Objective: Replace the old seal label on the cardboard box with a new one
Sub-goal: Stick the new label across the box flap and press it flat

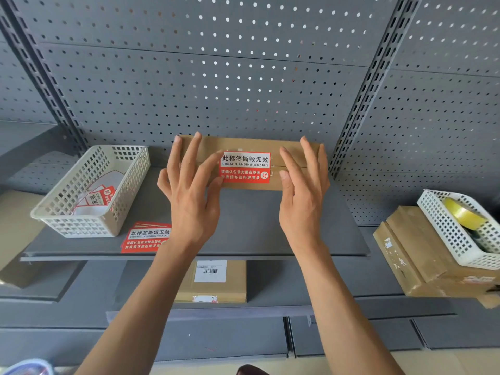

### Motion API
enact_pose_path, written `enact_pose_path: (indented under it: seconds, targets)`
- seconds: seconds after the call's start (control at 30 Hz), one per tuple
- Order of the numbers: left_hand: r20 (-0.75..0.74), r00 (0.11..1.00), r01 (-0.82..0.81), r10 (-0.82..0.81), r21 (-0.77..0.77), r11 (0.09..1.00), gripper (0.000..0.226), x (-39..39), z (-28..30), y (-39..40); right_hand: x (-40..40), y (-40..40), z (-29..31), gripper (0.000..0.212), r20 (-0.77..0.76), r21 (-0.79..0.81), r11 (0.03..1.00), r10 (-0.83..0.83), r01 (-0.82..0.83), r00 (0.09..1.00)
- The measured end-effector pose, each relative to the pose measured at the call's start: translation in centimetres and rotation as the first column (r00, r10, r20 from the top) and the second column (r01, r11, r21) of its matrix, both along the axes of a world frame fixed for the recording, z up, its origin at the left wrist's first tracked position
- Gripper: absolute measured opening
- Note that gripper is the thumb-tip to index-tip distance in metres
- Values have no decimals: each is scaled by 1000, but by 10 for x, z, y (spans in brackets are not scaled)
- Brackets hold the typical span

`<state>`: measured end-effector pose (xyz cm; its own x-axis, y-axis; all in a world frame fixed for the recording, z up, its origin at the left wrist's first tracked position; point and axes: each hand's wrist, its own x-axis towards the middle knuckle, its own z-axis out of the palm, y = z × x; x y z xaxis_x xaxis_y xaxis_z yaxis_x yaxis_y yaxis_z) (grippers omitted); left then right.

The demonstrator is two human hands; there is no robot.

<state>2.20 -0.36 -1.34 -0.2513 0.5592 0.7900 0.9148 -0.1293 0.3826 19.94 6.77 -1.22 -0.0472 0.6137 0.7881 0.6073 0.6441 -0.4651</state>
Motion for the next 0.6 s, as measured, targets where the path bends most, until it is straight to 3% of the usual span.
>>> enact_pose_path:
  seconds: [0.1, 0.2, 0.3, 0.6]
  targets:
    - [192, 981, -32, 32, -4, 999, 35, 12, 2, -1, -9, -7, 6, 34, -85, -47, 997, -58, 54, 995]
    - [352, 927, -118, 126, -45, 992, 45, 31, 9, 7, -32, -17, 13, 52, -74, -157, 977, -156, 143, 985]
    - [344, 923, -160, 169, -56, 986, 46, 38, 10, 13, -41, -16, 9, 57, -11, -164, 966, -202, 198, 979]
    - [323, 941, -114, 104, 12, 993, 26, 30, -4, 3, -24, -15, -1, 31, -51, -135, 978, -166, 158, 985]
